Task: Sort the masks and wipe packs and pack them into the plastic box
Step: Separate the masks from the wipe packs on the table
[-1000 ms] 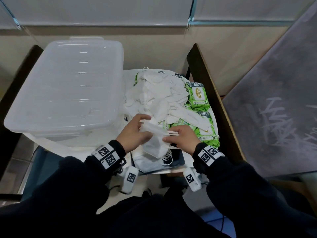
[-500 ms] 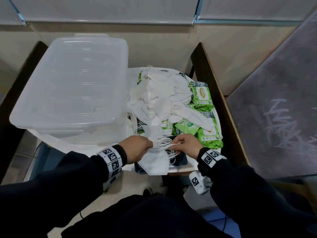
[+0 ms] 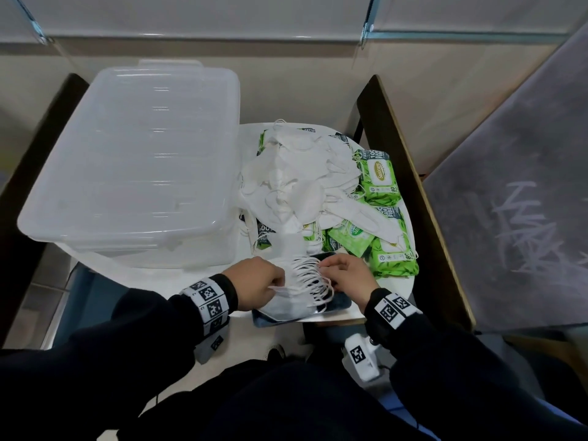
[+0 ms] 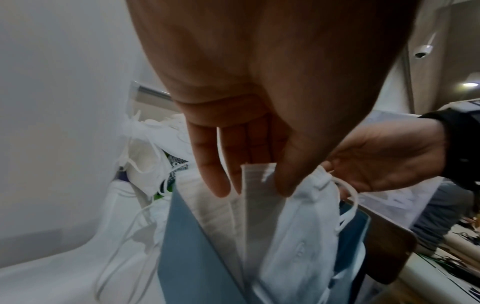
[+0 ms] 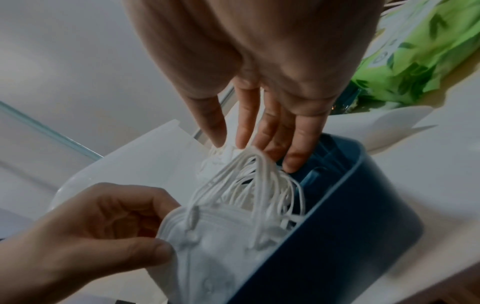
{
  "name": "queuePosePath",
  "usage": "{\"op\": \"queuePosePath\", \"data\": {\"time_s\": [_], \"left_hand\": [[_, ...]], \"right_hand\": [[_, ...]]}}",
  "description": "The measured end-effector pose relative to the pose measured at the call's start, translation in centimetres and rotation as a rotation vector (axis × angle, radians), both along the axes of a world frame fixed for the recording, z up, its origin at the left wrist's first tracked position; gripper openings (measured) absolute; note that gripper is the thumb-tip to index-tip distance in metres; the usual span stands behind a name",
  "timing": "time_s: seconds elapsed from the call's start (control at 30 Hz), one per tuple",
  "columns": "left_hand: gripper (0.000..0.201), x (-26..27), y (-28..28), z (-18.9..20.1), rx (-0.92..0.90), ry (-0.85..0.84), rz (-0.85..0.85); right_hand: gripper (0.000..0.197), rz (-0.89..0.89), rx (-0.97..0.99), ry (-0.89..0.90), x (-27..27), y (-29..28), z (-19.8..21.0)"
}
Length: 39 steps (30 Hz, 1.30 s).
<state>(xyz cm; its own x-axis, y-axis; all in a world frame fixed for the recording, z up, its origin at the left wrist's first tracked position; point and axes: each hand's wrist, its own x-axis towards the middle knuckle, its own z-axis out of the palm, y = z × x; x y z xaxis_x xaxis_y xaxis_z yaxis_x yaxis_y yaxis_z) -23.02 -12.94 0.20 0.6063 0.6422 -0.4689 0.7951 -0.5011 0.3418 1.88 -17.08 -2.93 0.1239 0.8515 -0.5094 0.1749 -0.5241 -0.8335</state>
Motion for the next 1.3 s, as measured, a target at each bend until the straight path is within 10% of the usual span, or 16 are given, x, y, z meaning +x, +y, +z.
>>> {"op": "queuePosePath", "data": {"time_s": [0.23, 0.43, 0.67, 0.93, 1.03, 1.3], "left_hand": [[0.012, 2.4, -0.7, -0.2, 0.085, 0.27, -0.195], [0.037, 0.6, 0.7, -0.1, 0.003, 0.167, 0.019], [0.066, -2.7, 0.3, -1.6, -0.076, -0.036, 0.449], [0.046, -1.6, 0.7, -1.6, -0.124, -0.407, 0.773], [0.068, -1.3, 0.7, -1.4, -0.127, -0.431, 0.674], [0.109, -1.2, 0.0, -2.0, 0.166, -0.097, 0.214]], "right_hand": [[0.041, -0.028, -0.053, -0.053, -1.6, -0.4, -0.2], [0.073, 0.019, -0.118, -0.098, -2.8, 0.0, -0.7], [0.056, -0.161, -0.376, 0.232, -3.3, 1.0, -1.9], [0.057, -0.206, -0.354, 0.453, -4.2, 1.7, -1.2], [0.083, -0.238, -0.364, 0.497, -3.7, 1.5, -1.8], [0.057, -0.321, -0.296, 0.655, -3.9, 0.5, -1.1]]}}
